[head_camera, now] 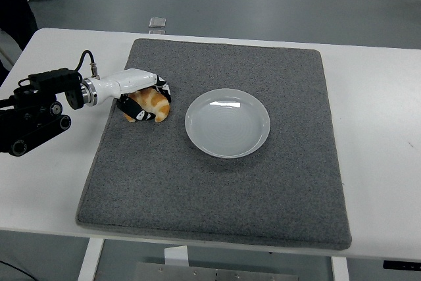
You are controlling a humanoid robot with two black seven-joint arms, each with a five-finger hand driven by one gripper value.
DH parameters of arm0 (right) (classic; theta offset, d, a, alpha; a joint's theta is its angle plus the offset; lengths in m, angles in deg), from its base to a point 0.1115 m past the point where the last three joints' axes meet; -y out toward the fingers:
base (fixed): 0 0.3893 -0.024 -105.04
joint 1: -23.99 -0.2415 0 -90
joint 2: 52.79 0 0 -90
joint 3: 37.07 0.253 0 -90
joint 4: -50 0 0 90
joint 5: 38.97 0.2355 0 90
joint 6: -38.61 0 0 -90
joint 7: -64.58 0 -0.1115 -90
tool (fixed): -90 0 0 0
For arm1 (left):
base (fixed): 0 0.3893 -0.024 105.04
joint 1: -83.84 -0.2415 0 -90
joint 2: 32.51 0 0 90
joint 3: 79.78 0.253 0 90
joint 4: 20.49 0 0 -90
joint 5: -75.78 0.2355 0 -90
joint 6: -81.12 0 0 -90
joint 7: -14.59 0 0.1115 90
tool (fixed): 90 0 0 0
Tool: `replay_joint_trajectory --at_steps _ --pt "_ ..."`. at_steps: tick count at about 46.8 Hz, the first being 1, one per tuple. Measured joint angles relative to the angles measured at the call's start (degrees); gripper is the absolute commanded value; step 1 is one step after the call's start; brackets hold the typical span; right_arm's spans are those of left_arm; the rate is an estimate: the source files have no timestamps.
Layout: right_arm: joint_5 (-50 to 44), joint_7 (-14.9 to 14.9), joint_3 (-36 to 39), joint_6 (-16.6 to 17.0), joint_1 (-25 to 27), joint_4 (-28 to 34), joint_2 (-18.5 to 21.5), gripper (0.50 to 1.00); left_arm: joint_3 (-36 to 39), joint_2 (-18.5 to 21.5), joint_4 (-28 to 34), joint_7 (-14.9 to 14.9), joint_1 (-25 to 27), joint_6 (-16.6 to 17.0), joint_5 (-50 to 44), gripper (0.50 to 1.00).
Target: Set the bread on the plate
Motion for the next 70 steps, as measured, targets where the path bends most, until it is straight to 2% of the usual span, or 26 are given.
replay_joint_trajectory --at_steps 11,21,29,41,46,59,70 --pt "0.00 0.00 0.00 0.00 0.00 0.00 0.00 0.952 -0.05 0.44 0.75 0.00 0.54 0.00 -0.43 0.500" --pt "0.00 0.00 0.00 0.00 -0.02 0.00 0.00 0.952 -1.25 3.30 3.72 -0.45 1.40 -0.10 -0.91 0.500" --pt "0.00 0.00 0.00 0.00 -0.02 0.00 0.00 0.952 -1.32 6.20 4.59 -3.89 4.17 -0.62 -1.10 0.500" --pt "0.00 0.00 0.00 0.00 0.03 0.00 0.00 0.952 -2.18 9.16 4.63 -4.17 9.64 -1.40 -2.58 0.500" --pt "0.00 0.00 0.00 0.00 -0.01 0.00 0.00 0.952 -2.21 10.35 4.63 -4.37 12.16 -2.77 -3.98 0.500" --pt "0.00 0.00 0.00 0.00 -0.01 0.00 0.00 0.952 -2.11 10.66 4.54 -4.40 18.80 -7.58 -7.28 0.500" --pt "0.00 0.00 0.00 0.00 -0.02 0.00 0.00 0.952 -1.90 8.19 6.38 -4.40 22.26 -8.49 -7.88 0.500"
